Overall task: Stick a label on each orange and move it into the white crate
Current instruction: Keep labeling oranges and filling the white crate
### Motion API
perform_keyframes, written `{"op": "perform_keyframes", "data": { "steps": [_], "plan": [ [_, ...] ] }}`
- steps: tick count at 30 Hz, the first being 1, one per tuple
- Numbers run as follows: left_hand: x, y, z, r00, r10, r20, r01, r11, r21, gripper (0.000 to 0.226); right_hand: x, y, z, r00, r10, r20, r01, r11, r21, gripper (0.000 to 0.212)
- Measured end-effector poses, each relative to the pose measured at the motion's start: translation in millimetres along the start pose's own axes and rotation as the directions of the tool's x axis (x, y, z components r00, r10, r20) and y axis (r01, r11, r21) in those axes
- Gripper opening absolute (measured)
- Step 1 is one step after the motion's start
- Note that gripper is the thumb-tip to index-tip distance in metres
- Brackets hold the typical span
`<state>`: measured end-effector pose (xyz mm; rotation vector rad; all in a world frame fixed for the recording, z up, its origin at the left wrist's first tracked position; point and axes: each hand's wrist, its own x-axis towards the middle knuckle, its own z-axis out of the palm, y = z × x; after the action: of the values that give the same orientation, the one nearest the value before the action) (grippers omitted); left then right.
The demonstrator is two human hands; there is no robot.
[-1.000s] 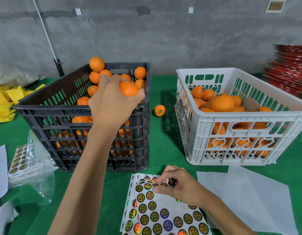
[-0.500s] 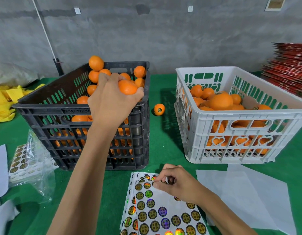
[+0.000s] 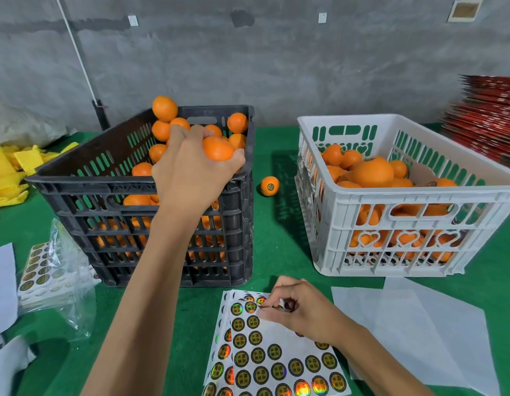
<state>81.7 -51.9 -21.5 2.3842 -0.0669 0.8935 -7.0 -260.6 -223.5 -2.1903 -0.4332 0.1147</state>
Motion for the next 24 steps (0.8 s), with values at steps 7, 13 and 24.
{"op": "perform_keyframes", "data": {
  "steps": [7, 13, 24],
  "plan": [
    [0.3, 0.3, 0.6, 1.0, -0.001, 0.0, 0.001, 1.0, 0.008, 0.058, 1.3, 1.4, 0.7, 1.0, 0.012, -0.011, -0.01, 0.995, 0.102, 0.018],
    [0.5, -0.4, 1.1, 1.0, 0.003, -0.011, -0.003, 1.0, 0.0, 0.056, 4.6, 3.4, 1.1, 0.996, 0.09, 0.012, -0.09, 0.989, 0.114, 0.02],
    [0.9, -0.7, 2.0, 1.0, 0.003, -0.011, -0.003, 1.0, -0.006, 0.057, 6.8, 1.4, 0.6, 0.993, 0.117, 0.031, -0.12, 0.988, 0.102, 0.014]
  ]
}}
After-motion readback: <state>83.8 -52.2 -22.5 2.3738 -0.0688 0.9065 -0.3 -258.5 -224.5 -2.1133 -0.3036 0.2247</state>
